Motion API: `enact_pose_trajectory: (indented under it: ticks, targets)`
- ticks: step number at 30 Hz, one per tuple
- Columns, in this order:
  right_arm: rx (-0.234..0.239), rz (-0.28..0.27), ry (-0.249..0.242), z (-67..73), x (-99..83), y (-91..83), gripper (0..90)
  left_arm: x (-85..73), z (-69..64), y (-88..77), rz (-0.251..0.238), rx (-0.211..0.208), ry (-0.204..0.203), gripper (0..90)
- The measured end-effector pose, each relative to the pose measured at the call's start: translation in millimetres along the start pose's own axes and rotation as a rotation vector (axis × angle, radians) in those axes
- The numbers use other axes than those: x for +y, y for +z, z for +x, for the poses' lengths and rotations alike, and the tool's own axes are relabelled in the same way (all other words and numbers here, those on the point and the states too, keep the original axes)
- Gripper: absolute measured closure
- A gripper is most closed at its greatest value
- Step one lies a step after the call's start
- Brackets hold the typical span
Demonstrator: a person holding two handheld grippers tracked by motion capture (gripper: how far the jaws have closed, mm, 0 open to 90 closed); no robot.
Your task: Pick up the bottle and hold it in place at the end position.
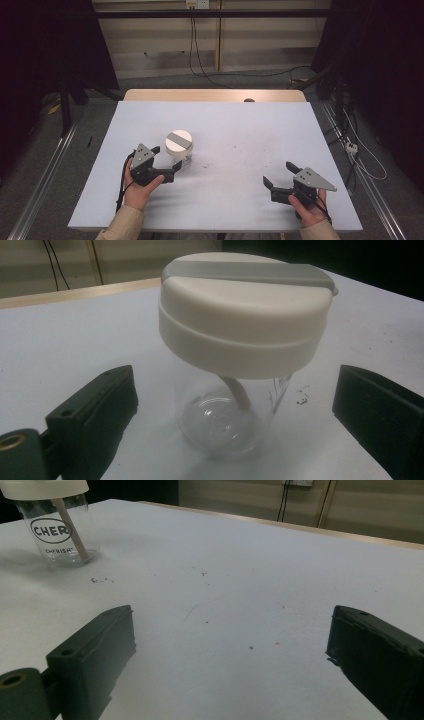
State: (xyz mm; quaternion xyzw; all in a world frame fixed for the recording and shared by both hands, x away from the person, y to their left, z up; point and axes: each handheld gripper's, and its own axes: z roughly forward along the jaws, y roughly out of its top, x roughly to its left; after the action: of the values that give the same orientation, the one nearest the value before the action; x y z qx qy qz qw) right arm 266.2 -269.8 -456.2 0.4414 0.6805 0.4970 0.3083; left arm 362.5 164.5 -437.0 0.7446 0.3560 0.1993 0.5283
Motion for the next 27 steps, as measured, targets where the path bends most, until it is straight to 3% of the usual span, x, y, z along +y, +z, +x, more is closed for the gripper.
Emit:
enact_pose_trajectory:
  ticks: [15, 27]
  targets:
    - [0.001, -0.001, 0.001, 0.6, 0.6, 0.4, 4.9, -0.8, -2.4, 4.0, 0.012, -0.011, 0.009, 3.8]
    - [0.007, -0.003, -0.002, 0.2, 0.6, 0.6, 5.0, -1.1, -2.3, 5.1, 0.021, 0.004, 0.013, 3.9]
